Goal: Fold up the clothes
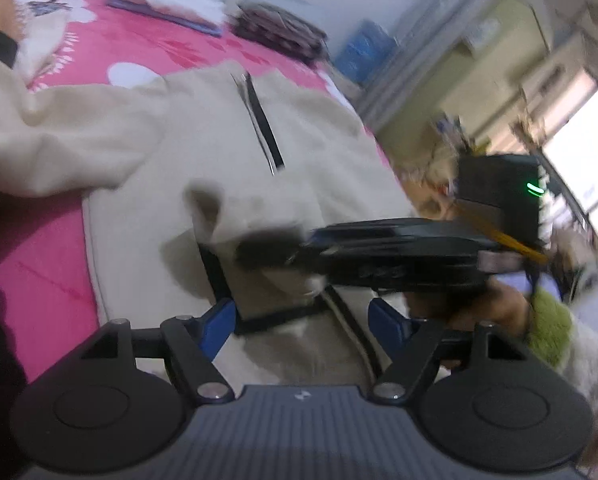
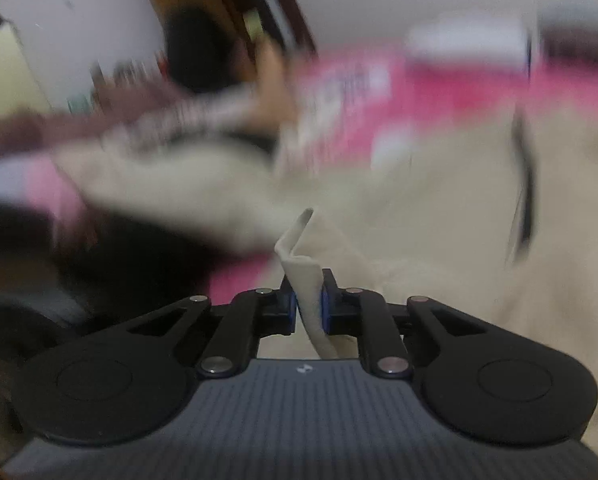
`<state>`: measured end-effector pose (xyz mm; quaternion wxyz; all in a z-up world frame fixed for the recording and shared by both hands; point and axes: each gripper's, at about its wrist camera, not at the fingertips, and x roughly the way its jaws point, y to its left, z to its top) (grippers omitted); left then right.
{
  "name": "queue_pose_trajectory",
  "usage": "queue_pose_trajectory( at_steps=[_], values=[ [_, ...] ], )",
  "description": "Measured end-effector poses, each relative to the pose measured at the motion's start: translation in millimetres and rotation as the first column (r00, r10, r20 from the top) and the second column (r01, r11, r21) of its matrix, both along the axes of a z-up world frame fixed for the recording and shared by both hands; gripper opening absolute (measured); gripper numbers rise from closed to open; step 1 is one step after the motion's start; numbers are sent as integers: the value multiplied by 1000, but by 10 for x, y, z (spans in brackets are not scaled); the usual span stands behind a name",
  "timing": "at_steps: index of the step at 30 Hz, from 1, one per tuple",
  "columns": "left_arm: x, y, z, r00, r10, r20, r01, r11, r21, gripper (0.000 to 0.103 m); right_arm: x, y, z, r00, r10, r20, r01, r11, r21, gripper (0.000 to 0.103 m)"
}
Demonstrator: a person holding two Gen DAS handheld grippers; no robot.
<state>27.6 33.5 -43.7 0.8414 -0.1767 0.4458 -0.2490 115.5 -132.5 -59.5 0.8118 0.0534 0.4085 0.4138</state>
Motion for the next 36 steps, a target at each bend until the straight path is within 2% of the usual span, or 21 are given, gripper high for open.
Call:
queue_pose_trajectory(
  at_steps=[1,3,5,7,10,13,14,15,17,20,22,23,25,26,30,31,34,36],
  values=[
    [-15,-42,-10,1000,-17,2,17,1000,20,74,-18,6,-125,998,11,-54,-12,1000,-15,20],
    [-31,-133,-34,999,-43,10,42,997,59,74,-116,-106,-175,997,-10,-78,9,1000,-11,29],
    [-11,-228,-68,999,-46,13,45,995,87,74,-144,-387,-31,996,-69,-63,73,996,58,46],
    [43,-310,-93,999,-40,8,39,995,93,74,-149,-818,147,984,-169,-49,174,975,136,55],
    [97,-388,-107,999,-33,-7,33,996,81,74,-158,-1511,340,942,-331,-56,334,909,249,57],
    [102,-446,-82,1000,-30,-9,31,996,89,74,-165,-2138,442,874,-479,-78,475,810,344,59],
    [106,-470,-65,999,-34,-4,34,994,101,74,-168,-2323,427,839,-537,-92,529,763,371,59],
    [107,-491,-35,999,-38,4,37,993,116,74,-189,-2515,389,789,-602,-122,595,699,397,59],
    [124,-517,47,999,-36,23,32,988,150,74,-156,-2870,253,672,-710,-210,718,556,419,59],
    [194,-521,202,999,-16,49,6,982,186,74,-180,-3259,-110,502,-779,-376,848,359,389,59],
    [280,-555,315,997,-6,80,-11,977,211,74,-206,-3394,-379,421,-772,-477,898,279,340,55],
    [358,-604,342,996,-8,92,-12,978,210,74,-189,-3391,-510,393,-749,-533,915,258,311,49],
    [519,-708,391,993,-13,116,-11,978,207,74,-149,-3385,-700,368,-689,-624,929,248,274,44],
    [599,-760,416,992,-15,127,-11,979,205,74,-119,-3339,-748,377,-666,-644,926,259,274,43],
    [1222,-1305,313,985,-40,170,-4,968,250,74,35,-3084,-668,461,-652,-603,886,382,264,43],
    [1418,-1472,274,982,-49,185,-2,964,267,74,59,-3042,-659,467,-656,-593,881,400,252,43],
    [2011,-1970,165,972,-87,216,23,959,283,74,67,-3049,-722,439,-636,-635,894,380,238,44],
    [2391,-2352,74,968,-128,218,54,947,316,74,7,-3126,-850,389,-608,-692,918,318,237,44]
  ],
)
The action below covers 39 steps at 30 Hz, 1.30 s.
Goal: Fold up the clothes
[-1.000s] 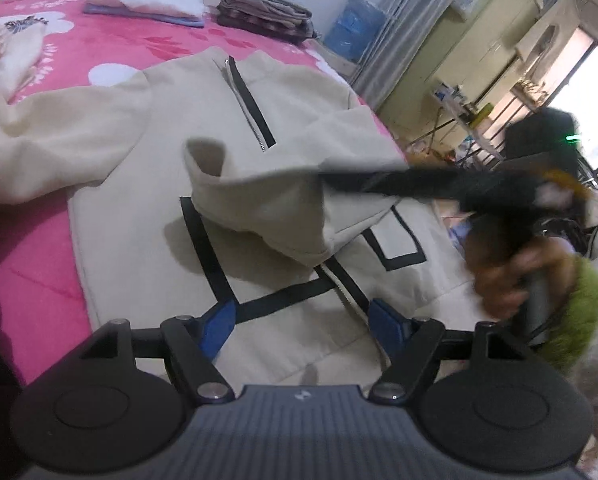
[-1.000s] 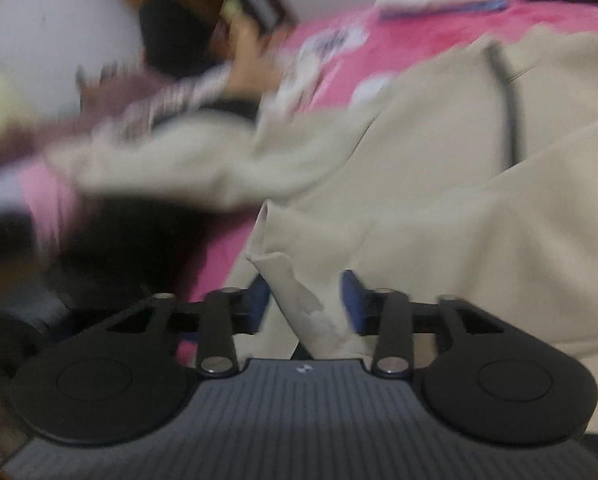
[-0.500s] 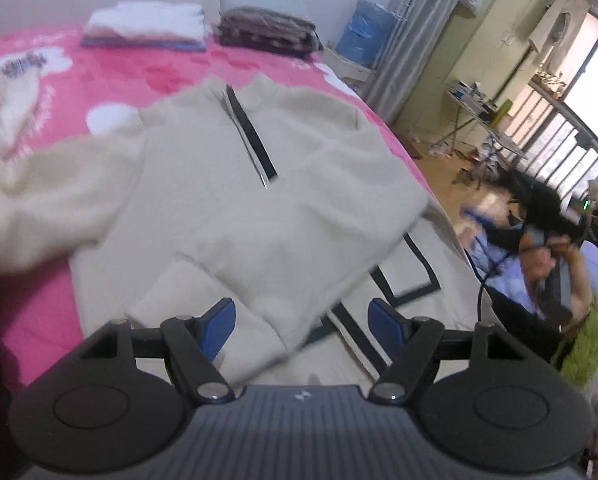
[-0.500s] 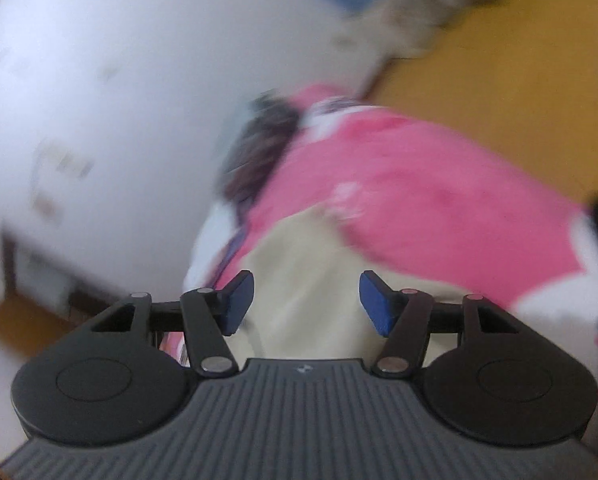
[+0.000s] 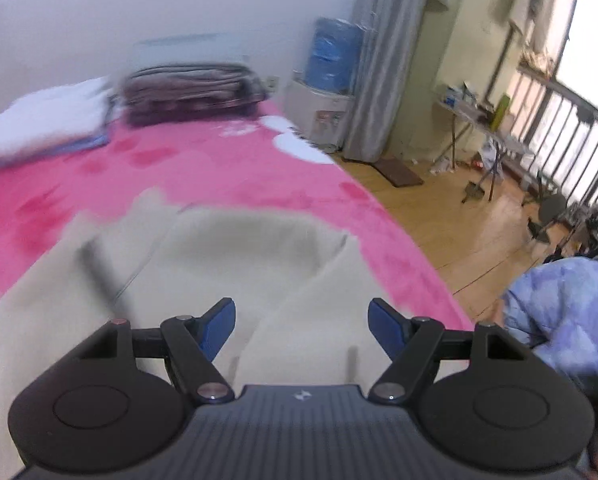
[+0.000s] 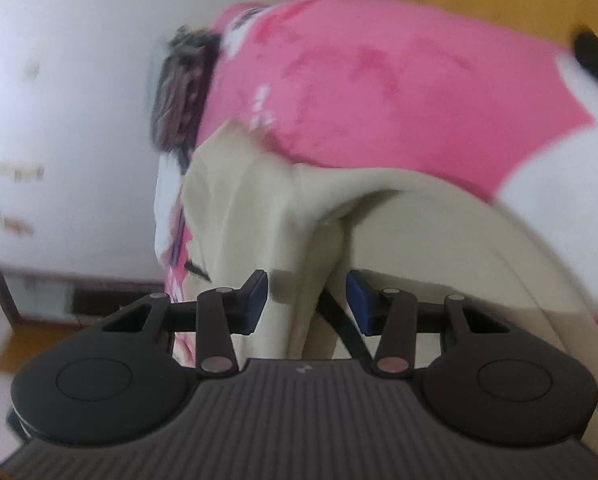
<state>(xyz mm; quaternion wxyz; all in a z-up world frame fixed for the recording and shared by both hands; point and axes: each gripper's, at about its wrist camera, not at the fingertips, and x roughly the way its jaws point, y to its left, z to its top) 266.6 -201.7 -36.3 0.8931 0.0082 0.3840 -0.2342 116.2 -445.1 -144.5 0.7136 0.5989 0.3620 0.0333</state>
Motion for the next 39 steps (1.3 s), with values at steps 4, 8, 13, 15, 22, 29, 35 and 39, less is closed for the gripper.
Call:
queue_pose_trajectory(
  at_steps=[4,8,13,15,22,29,35,39],
  values=[
    [489,-683,-228,996,-92,-19,93,985,144,63,-73,-139,-237,992,-126,-9,126,976,176,44],
    [558,-1051,-414,983,-181,6,171,939,299,34,-71,-147,-268,986,-165,15,159,968,195,44],
    [670,-871,-444,995,-101,5,98,977,188,8,-68,-69,-218,987,-159,34,155,983,94,10],
    [820,-612,-428,998,-16,-66,16,1000,2,7,-92,-43,-232,984,-174,30,171,983,72,8],
    [1076,-209,-796,969,100,-228,-163,947,-277,6,-122,-35,-312,979,-206,6,205,977,55,8],
    [1229,-147,-741,943,83,-321,-191,927,-322,30,-116,-33,-406,976,-219,-23,220,970,105,9],
    [1128,-958,-330,995,-28,-97,42,988,150,50,-91,-13,-394,978,-209,-26,211,973,97,10],
    [1063,-1423,-470,985,-137,-104,164,927,338,49,-103,-17,-391,979,-203,-26,204,975,87,10]
  ],
)
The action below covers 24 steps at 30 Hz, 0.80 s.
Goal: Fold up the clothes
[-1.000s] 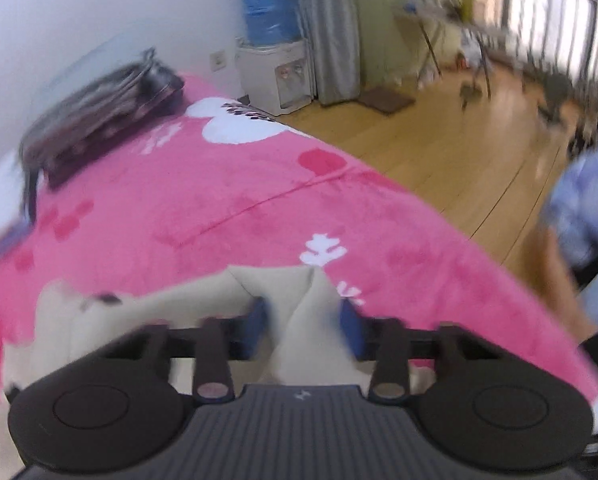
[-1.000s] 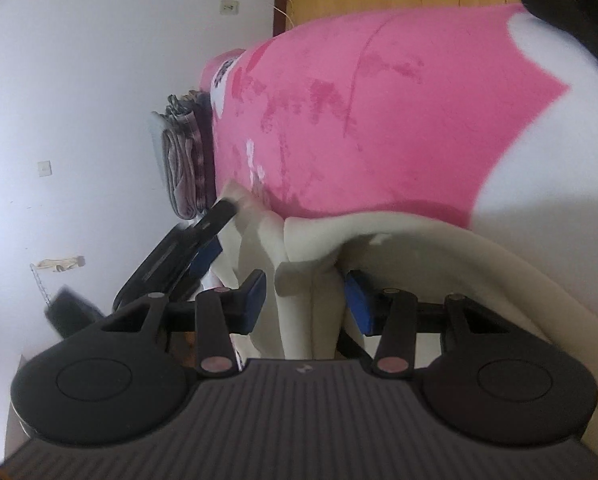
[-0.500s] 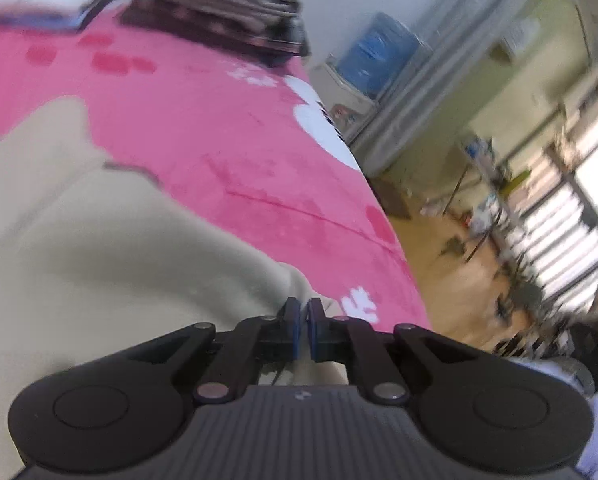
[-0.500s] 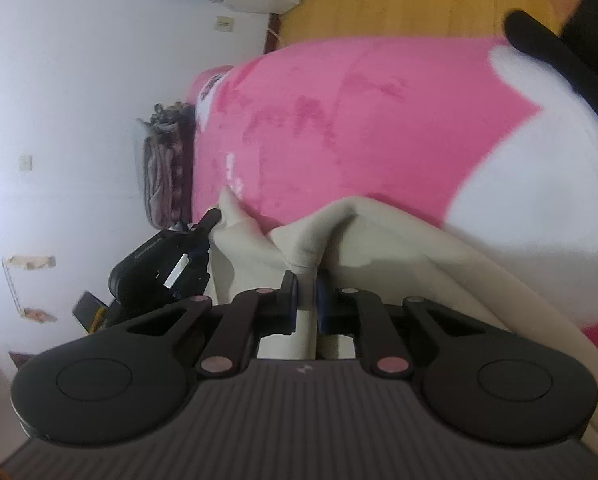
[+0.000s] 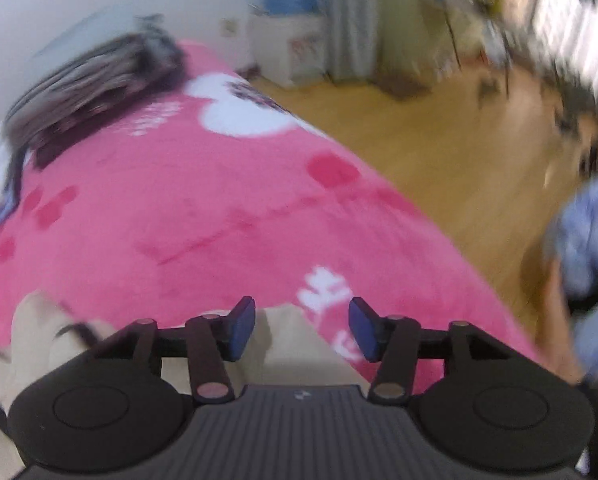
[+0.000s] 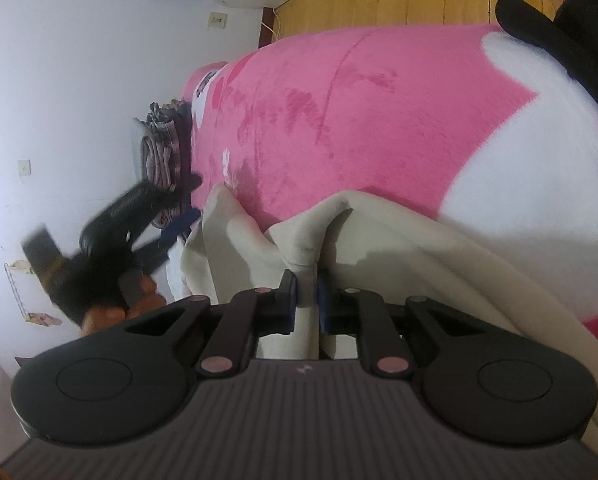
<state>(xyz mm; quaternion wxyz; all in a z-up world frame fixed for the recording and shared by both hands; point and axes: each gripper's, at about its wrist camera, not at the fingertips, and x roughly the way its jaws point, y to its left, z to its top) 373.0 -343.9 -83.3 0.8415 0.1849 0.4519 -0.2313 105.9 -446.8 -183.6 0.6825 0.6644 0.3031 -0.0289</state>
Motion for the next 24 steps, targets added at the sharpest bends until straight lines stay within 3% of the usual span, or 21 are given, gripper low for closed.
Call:
queue_pose_trajectory(
  at_steps=[2,5,9,12,16,19,24],
  values=[
    [-36,-97,-96,999,-8,53,3,996,91,43,25,6,4,1000,5,3,-5,1000,-12,10],
    [6,165,114,995,90,48,-88,995,-44,44,93,10,-18,1000,17,13,-17,999,-28,10],
    [-108,873,742,975,218,31,-208,957,-204,55,130,-16,-65,1000,19,18,-20,1000,12,10],
    [-420,1488,1182,964,262,34,-249,945,-214,64,134,-20,-66,1000,22,18,-22,999,25,12],
    [-1017,2273,1423,959,285,-3,-280,942,-185,69,111,-6,-47,999,40,25,-41,999,34,18],
    [-1414,2778,1337,959,279,-57,-285,944,-169,71,105,36,-13,998,62,28,-63,998,30,23],
    [-1893,3251,562,941,277,-194,-305,943,-133,66,96,167,50,991,123,44,-124,992,5,32]
  ],
)
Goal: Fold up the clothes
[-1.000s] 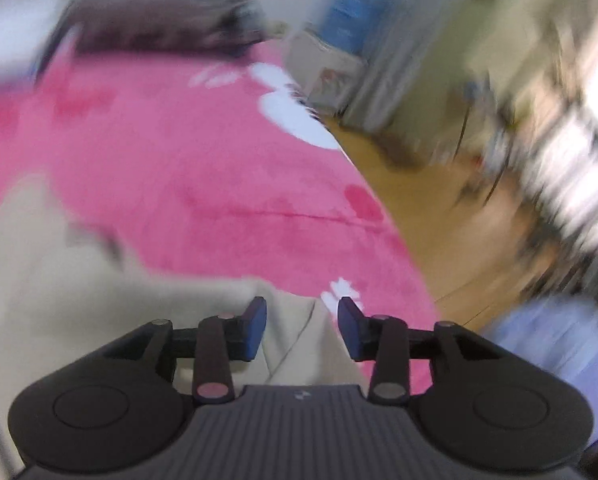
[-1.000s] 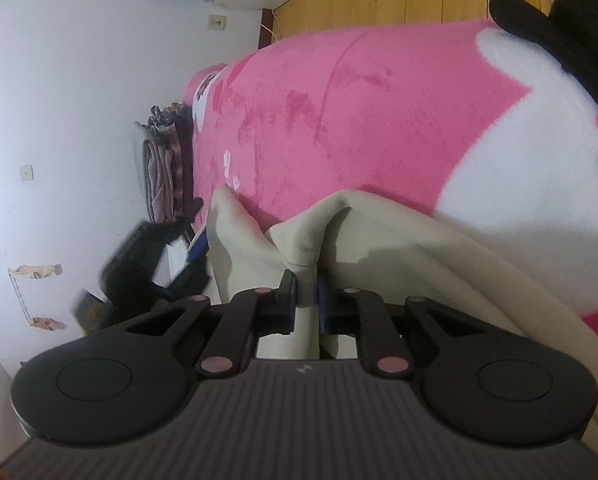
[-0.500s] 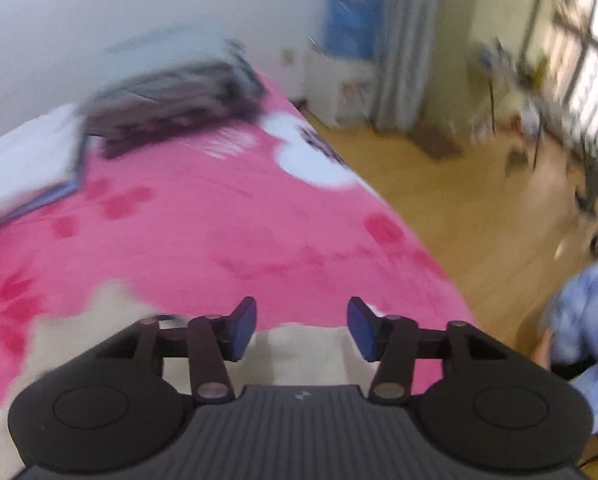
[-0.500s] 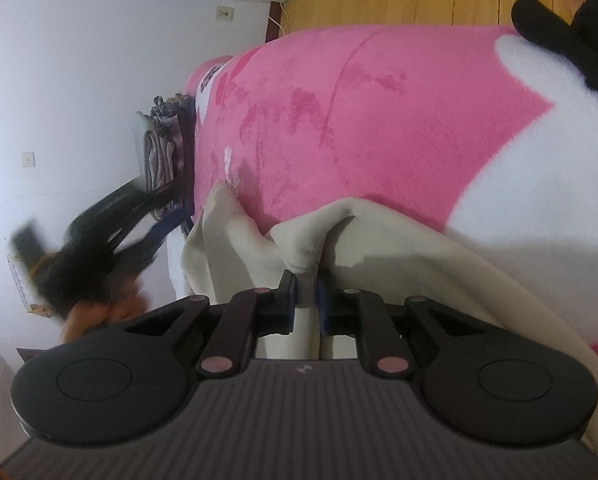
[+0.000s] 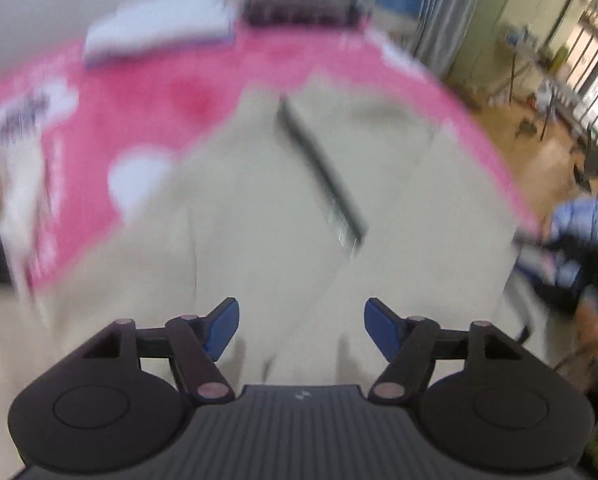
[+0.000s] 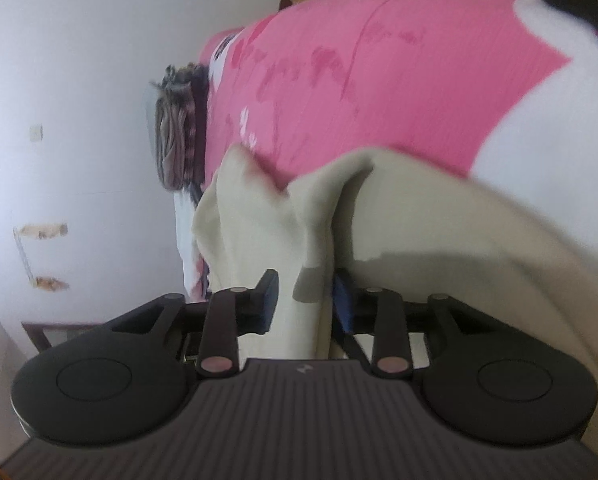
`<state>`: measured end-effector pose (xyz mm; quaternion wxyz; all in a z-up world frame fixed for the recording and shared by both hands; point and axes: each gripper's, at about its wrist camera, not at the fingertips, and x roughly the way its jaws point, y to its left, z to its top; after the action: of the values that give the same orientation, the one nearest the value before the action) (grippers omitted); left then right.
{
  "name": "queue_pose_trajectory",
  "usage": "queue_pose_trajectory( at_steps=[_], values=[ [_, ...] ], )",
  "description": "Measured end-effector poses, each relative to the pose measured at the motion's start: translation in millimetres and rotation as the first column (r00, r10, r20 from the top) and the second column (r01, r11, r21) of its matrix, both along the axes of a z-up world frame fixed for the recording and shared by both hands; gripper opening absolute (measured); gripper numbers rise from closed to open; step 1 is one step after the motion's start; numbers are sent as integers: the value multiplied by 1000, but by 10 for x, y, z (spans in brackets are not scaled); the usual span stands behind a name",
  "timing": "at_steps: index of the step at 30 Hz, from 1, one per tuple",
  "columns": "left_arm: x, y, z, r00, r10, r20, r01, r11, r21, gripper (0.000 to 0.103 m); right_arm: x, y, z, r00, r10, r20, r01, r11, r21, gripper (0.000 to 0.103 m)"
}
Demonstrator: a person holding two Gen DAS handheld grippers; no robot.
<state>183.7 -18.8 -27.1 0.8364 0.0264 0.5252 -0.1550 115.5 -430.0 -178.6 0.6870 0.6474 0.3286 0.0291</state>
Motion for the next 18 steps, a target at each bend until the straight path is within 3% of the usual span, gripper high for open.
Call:
queue_pose_trajectory(
  at_steps=[2,4,8,11,18],
  values=[
    [-118,43,-293,999,-27,-34,28,998,52,61,-5,48,17,1000,22,8,-21,999,-25,32],
    [-177,16,-405,998,-60,-25,62,995,72,60,-10,74,31,999,33,16,-32,998,-46,32],
    [-259,-61,-574,992,-125,-5,124,987,99,36,-30,57,20,999,36,23,-35,998,-42,32],
    [-277,-150,-564,987,-157,40,149,978,148,15,-23,41,11,999,34,21,-33,999,-36,32],
    [-81,6,-163,981,-126,148,102,982,162,11,-37,44,14,998,50,22,-49,997,-52,32]
  ],
)
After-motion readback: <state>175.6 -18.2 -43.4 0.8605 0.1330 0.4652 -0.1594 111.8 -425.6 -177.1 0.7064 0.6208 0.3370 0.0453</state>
